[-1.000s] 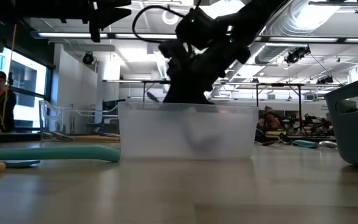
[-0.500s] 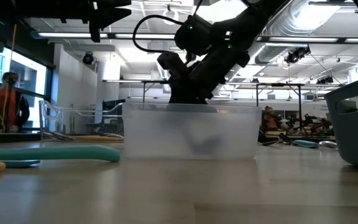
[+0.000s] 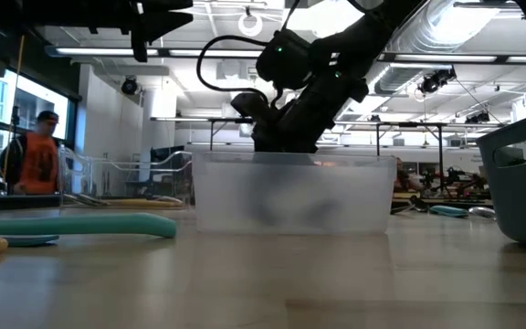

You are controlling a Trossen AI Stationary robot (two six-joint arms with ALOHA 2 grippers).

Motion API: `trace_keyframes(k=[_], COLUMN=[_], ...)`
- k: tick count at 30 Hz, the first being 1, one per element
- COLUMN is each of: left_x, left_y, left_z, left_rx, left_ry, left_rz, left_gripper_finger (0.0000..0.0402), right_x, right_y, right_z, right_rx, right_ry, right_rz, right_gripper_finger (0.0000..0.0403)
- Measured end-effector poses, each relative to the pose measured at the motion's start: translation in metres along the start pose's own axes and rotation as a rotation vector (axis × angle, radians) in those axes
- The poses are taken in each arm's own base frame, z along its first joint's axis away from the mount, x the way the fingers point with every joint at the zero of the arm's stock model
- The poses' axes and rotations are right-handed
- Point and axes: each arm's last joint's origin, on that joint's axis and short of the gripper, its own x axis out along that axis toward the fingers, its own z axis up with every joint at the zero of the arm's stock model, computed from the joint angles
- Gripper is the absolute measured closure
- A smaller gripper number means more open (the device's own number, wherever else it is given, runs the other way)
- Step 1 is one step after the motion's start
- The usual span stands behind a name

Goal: Sort silverware by color (type)
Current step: Put the blue spoon into the white transparent bin, then put the light blue spoon into the blue bin

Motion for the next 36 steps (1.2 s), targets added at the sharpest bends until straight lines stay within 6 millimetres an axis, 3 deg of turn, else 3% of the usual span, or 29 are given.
trace_keyframes(k=[9,13,17,21,28,31,36], left_x=[0.000,0.000,0.000,0.000,0.000,0.000,0.000], left_y=[0.000,0.000,0.000,0.000,0.000,0.000,0.000], left_z=[0.000,0.000,0.000,0.001,0.001,0.001,0.001], left_rx=[0.000,0.000,0.000,-0.001,-0.002,-0.003,-0.004], left_ry=[0.000,0.000,-0.001,-0.007,-0.007,-0.008,-0.011], left_rz=[0.000,0.000,0.000,-0.002,-0.002,-0.002,-0.003], left_gripper_finger=[0.0289,0.0289,0.0289,0.0289,0.0289,0.0289,0.0289], right_x=[0.000,-0.010,-0.034,-0.074,-0.144,-0.159,-0.168], right_y=[0.000,0.002,0.006,0.011,0.020,0.012,-0.011], right_z=[0.001,0.006,0.013,0.015,0.000,-0.015,-0.043], right_rx=[-0.022,-0.079,-0.159,-0.278,-0.479,-0.502,-0.429], right_ry=[-0.001,0.000,-0.013,-0.036,-0.112,-0.147,-0.238], right_rz=[0.000,0.030,0.052,0.016,-0.059,-0.062,0.028], right_gripper_finger=[0.0327,0.0318,0.0315,0.0315,0.0315,0.0315,0.0315])
